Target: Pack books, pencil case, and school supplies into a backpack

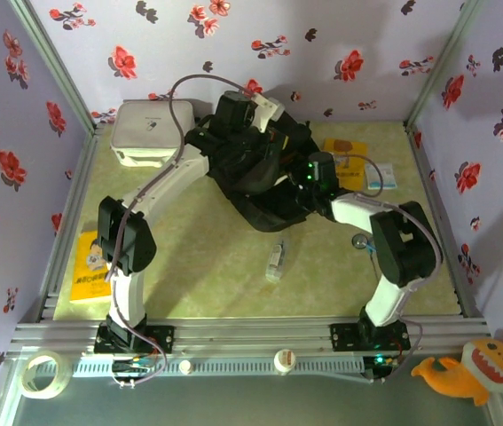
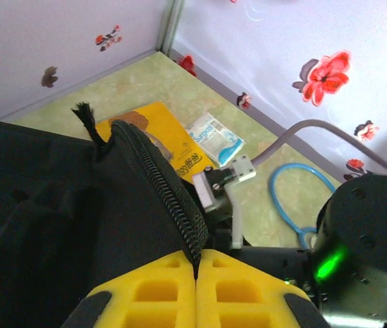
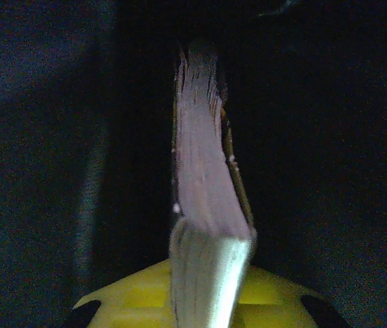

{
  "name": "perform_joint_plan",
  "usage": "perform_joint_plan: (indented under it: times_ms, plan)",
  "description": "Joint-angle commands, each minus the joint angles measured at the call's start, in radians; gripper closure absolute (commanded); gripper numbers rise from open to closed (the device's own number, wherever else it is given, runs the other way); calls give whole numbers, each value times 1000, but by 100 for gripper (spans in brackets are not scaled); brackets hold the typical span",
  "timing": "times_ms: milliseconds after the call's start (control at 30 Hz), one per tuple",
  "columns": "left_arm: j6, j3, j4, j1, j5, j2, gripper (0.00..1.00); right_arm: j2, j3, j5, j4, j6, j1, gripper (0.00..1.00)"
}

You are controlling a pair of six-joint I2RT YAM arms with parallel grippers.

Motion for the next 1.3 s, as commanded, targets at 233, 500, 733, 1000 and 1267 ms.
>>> perform_joint_plan:
  times_ms: [233,500,733,1000,1267]
  plan:
    - [-30,-55,102,77,32,17,100,269,241,25,125,112,47,87]
    - [-19,-128,99,104,38,10,100,69,90,28,53,70,53,55]
    - [-21,-158,90,107,48,2,100,-248,-145,92,-178,3,57,48]
    - [-154,-302,134,110,-76,-88,47,-539,-175,396,-638,-195,61,31]
    - [-309,-646,155,187,-269,-382,24,-606,-118,522,-801,-307,70,14]
